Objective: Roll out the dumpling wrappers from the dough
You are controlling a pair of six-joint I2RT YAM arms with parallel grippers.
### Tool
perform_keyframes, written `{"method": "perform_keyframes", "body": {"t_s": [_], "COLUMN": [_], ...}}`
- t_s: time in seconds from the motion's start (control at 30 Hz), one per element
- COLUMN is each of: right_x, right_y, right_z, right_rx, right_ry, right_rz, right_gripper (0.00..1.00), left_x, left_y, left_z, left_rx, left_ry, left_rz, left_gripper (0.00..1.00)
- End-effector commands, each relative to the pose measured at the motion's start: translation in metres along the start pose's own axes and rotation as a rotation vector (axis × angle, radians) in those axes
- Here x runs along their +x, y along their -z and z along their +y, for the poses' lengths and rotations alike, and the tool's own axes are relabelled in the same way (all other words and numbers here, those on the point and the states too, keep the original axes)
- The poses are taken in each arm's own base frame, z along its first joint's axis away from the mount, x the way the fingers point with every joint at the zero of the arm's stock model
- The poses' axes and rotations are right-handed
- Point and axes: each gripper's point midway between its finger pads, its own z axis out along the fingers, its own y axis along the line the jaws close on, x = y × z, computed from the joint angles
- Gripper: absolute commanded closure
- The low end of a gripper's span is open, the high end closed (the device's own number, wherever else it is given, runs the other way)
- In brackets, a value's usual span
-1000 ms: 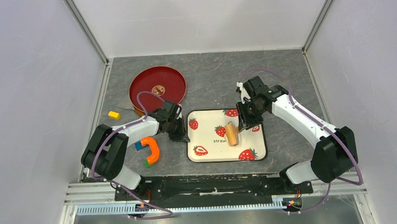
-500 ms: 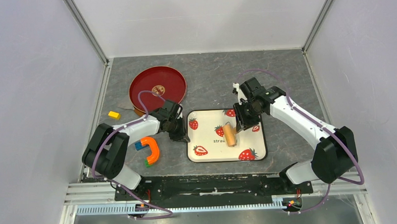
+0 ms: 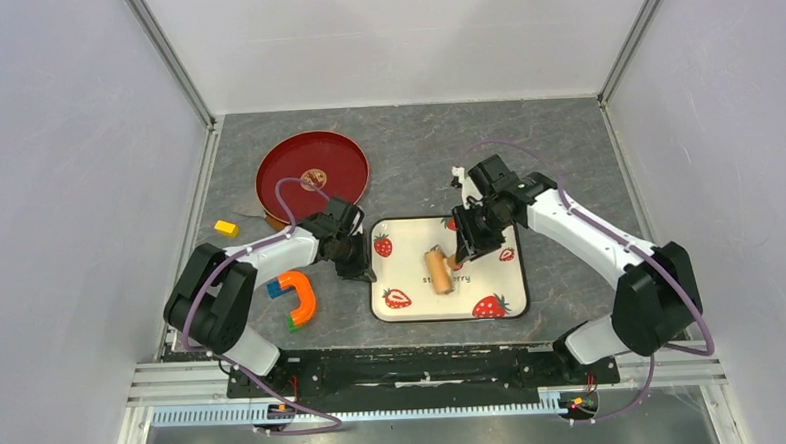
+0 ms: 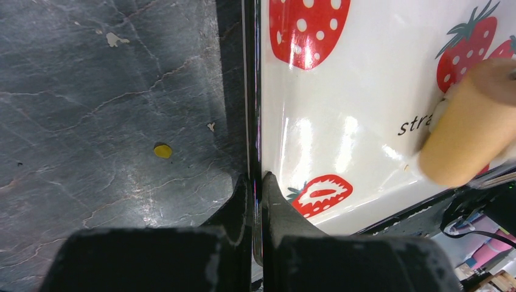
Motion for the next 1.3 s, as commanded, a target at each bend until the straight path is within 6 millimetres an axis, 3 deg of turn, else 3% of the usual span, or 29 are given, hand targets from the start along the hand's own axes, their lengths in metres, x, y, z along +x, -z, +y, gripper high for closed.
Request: {"method": "perform_keyframes", "body": {"t_s": [0.0, 0.27, 0.6, 0.77, 1.27], "right_x": [0.064, 0.042, -0.008, -0.012, -0.04], "right_y": [-0.055, -0.039, 0.012, 0.022, 0.055], "right_z": [-0.05, -0.046, -0.03, -0.034, 0.0], "right_rx": [0.211, 0.228, 0.198, 0.192, 0.055], "right_ry": [0.015, 0.018, 0.012, 0.006, 0.027], "right_rz": [0.267, 0.195, 0.029, 0.018, -0.092], "right_gripper": [1.0, 1.0, 1.0, 1.0, 1.0], "left_x": [0.013, 0.014, 0.014, 0.014, 0.013], "left_y": [-0.022, -0.022, -0.022, -0.023, -0.021], "left_z": [0.022, 0.023, 0.024, 0.025, 0.025], "left_rx": [-0.102, -0.107, -0.111, -0.116, -0.126], "left_ry": [-0.071, -0.076, -0.076, -0.079, -0.082], "left_rz": [0.029, 0.031, 0.033, 0.035, 0.028], "left_gripper": [0.98, 0.98, 0.98, 0.98, 0.98]}}
